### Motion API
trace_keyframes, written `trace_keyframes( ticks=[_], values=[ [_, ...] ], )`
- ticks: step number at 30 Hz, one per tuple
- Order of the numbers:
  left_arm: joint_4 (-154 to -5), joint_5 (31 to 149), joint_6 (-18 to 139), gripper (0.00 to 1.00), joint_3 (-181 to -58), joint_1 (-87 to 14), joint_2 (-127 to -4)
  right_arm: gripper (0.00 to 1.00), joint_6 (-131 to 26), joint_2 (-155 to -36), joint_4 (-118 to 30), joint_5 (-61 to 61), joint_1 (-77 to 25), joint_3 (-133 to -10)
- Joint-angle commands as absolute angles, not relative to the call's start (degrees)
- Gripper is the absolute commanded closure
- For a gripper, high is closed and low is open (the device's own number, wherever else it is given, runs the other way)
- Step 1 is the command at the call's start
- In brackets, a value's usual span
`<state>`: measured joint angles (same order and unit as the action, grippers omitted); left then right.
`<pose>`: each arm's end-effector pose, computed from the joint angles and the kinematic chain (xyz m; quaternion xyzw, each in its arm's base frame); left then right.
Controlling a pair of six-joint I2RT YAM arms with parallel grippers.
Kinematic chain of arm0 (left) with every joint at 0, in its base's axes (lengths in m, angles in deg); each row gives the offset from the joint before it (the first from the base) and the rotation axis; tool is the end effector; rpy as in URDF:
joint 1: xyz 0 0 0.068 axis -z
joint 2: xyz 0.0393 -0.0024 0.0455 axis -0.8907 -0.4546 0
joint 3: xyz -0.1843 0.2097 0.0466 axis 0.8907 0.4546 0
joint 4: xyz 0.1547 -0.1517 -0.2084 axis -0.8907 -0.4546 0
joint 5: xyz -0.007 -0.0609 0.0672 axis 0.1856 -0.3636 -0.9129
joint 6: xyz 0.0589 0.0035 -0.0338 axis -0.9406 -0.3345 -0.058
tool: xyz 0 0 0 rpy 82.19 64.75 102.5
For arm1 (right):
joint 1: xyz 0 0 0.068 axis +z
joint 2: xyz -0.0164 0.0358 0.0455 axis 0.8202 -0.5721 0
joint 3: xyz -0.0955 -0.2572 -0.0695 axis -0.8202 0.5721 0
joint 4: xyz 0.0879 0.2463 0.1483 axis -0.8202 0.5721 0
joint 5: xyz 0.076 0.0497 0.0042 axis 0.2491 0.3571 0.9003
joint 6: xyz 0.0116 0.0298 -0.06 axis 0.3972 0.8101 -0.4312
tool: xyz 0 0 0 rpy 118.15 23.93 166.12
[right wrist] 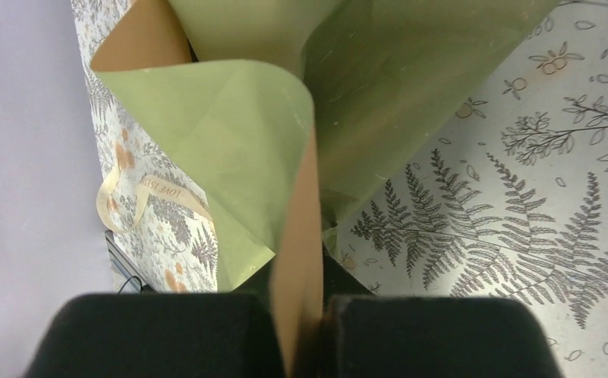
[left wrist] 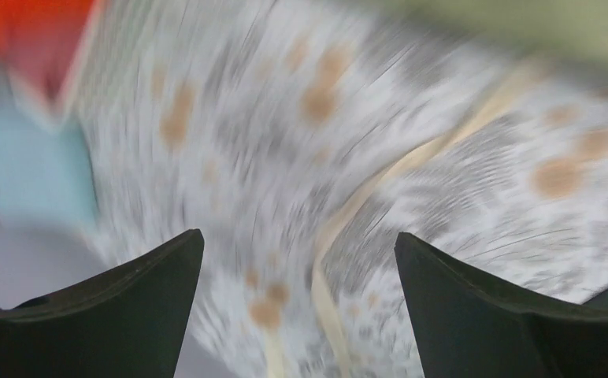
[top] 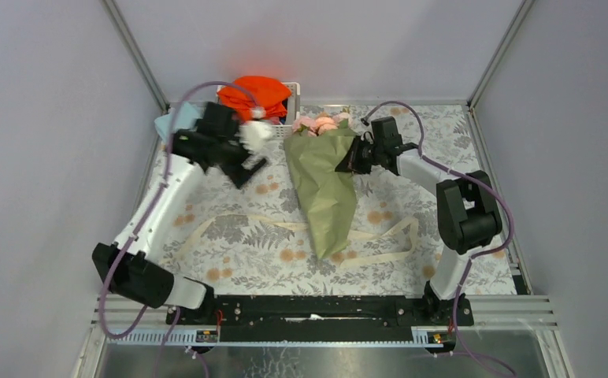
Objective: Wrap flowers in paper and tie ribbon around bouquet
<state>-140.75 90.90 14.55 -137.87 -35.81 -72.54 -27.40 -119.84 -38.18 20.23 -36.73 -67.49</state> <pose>0.2971 -0.1621 0.3854 0.5036 0.7949 -0.0537 0.3341 0.4255 0.1685 0.1908 0.0028 0.8850 0.3741 0.2771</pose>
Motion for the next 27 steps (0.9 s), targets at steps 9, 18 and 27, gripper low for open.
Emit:
trace_keyframes(
  ticks=[9, 18, 27],
  values=[
    [-124.57, 99.4, 26.88, 0.02, -109.36, -99.87, -71.98, 1.0, -25.87, -115.81, -43.81, 17.93, -33.14, -63.34],
    [-99.86, 87.4, 44.97, 0.02, -92.71, -104.34, -69.59, 1.0, -26.04, -114.65, -46.24, 17.2, -32.34, -61.2],
    [-100.53, 85.87, 38.57, 0.02, -91.37, -108.05, -74.11, 1.0, -26.92, -114.42, -46.54, 17.41, -32.34, -60.35]
  ],
)
